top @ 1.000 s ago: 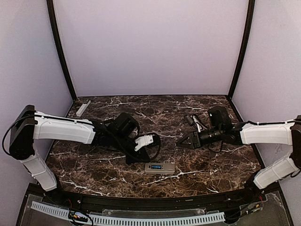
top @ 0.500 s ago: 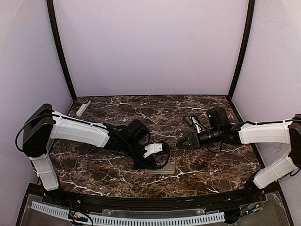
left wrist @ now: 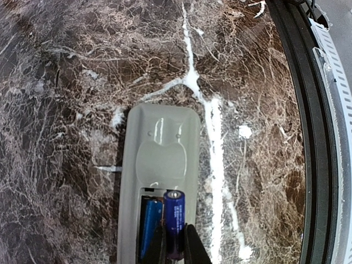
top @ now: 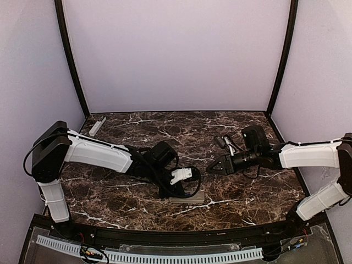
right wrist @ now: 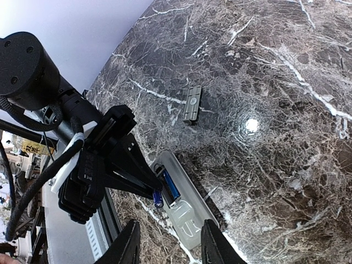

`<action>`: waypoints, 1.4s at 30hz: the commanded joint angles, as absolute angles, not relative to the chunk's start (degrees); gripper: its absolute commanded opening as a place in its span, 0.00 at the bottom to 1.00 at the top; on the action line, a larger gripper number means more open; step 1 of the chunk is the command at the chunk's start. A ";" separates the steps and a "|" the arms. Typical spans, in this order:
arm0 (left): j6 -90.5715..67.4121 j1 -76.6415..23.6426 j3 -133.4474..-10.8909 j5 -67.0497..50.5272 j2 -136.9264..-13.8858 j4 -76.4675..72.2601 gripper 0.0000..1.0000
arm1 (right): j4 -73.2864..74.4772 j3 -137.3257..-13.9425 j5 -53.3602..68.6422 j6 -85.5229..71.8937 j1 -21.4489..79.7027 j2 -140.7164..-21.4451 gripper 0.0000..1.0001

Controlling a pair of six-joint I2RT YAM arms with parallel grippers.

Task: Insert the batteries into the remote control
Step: Place the battery in the battery compartment, then load the battery into the battery compartment.

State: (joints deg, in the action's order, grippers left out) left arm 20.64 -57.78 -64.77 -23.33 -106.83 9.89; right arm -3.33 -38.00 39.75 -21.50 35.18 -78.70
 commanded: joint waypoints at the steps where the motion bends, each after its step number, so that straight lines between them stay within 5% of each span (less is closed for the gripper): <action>1: 21.89 -58.01 -65.92 -22.67 -106.97 9.93 0.05 | -4.17 -37.44 40.33 -20.85 34.97 -78.84 0.37; 6: 22.18 -58.01 -65.91 -21.92 -107.35 9.85 0.06 | -4.07 -37.53 40.49 -20.74 34.94 -78.88 0.37; 24: 22.08 -58.09 -67.69 -22.16 -105.73 11.43 0.37 | -3.40 -37.79 40.34 -20.44 35.02 -78.52 0.38; 42: 14.26 -57.38 -59.39 -19.62 -98.80 4.29 0.32 | -1.93 -31.79 39.63 -24.41 37.11 -75.27 0.24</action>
State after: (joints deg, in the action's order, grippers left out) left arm 15.29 -55.96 -59.72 -20.12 -98.13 5.37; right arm 0.08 -32.58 39.55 -22.33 35.97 -74.76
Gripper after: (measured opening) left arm 0.337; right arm 0.250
